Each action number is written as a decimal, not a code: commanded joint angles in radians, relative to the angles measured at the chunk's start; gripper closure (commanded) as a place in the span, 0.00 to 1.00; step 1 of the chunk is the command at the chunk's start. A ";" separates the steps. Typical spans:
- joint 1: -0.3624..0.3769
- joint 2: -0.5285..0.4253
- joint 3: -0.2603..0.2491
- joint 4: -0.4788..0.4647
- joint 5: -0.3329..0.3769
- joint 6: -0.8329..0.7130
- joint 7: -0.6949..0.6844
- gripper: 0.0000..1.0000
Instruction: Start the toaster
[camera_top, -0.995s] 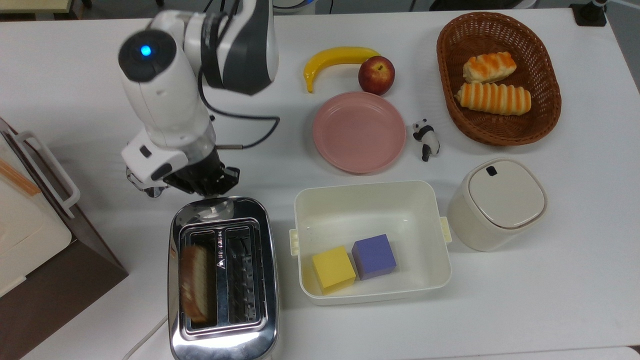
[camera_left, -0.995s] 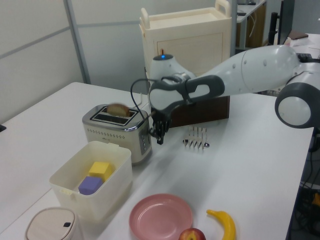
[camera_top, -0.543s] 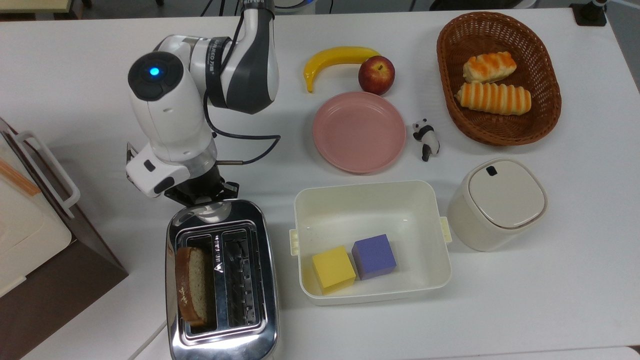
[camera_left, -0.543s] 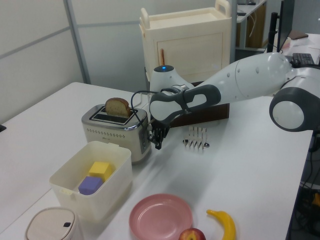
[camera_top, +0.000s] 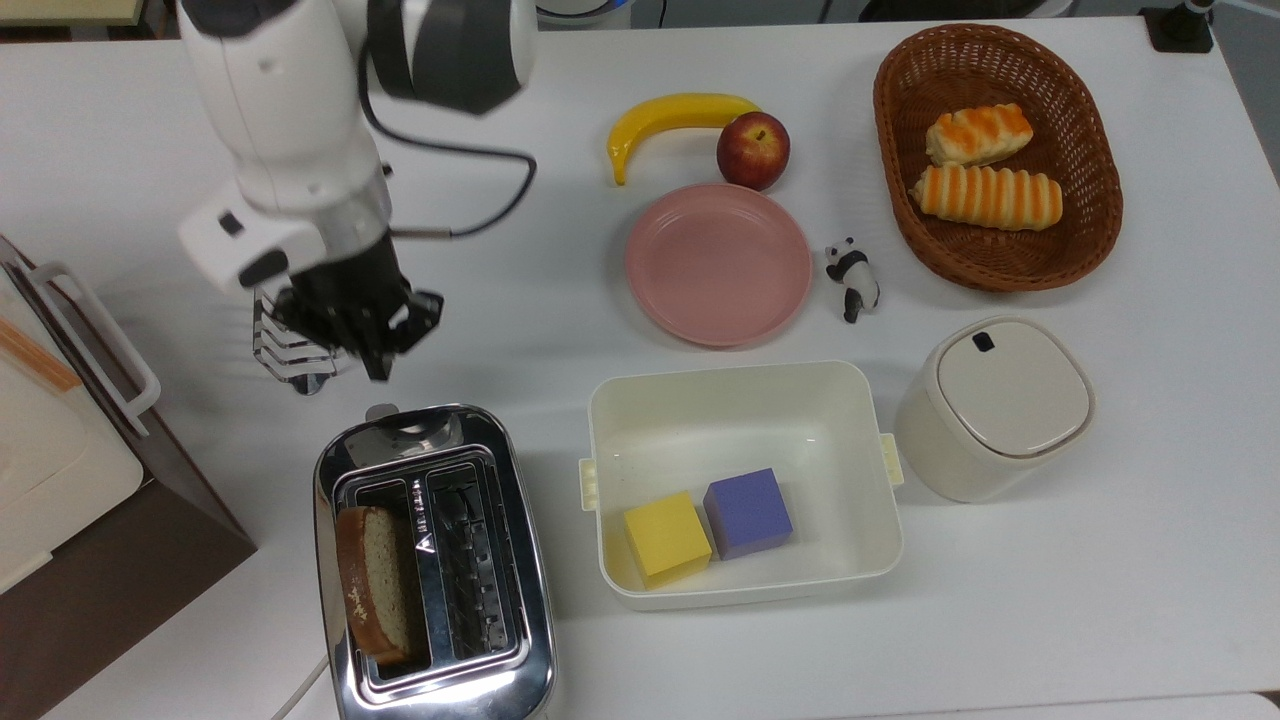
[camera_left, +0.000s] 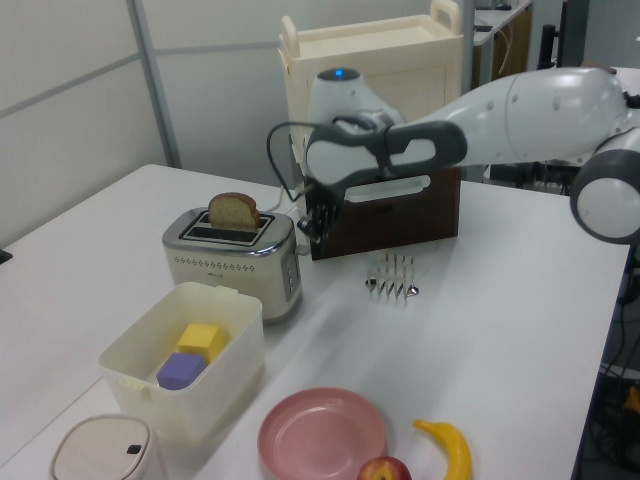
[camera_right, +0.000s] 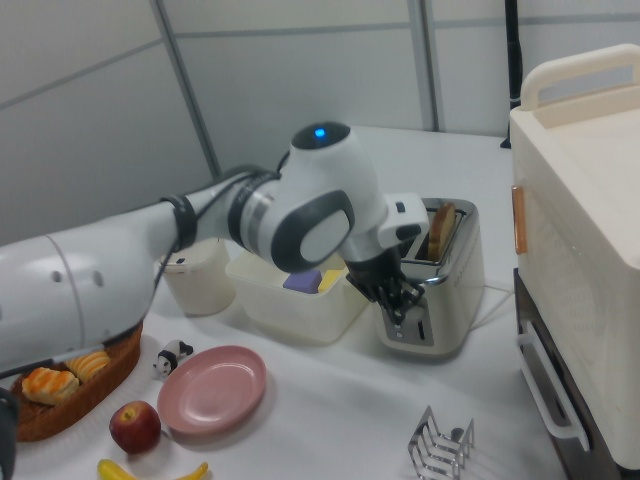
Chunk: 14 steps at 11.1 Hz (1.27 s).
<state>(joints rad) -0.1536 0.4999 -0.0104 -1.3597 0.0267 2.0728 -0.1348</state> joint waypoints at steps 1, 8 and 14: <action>-0.001 -0.093 -0.007 0.005 -0.005 -0.161 -0.019 1.00; 0.005 -0.176 0.003 0.016 -0.013 -0.367 -0.040 0.51; 0.009 -0.201 0.009 0.004 -0.064 -0.370 -0.068 0.00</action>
<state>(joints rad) -0.1521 0.3387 -0.0007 -1.3243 -0.0188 1.7270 -0.1824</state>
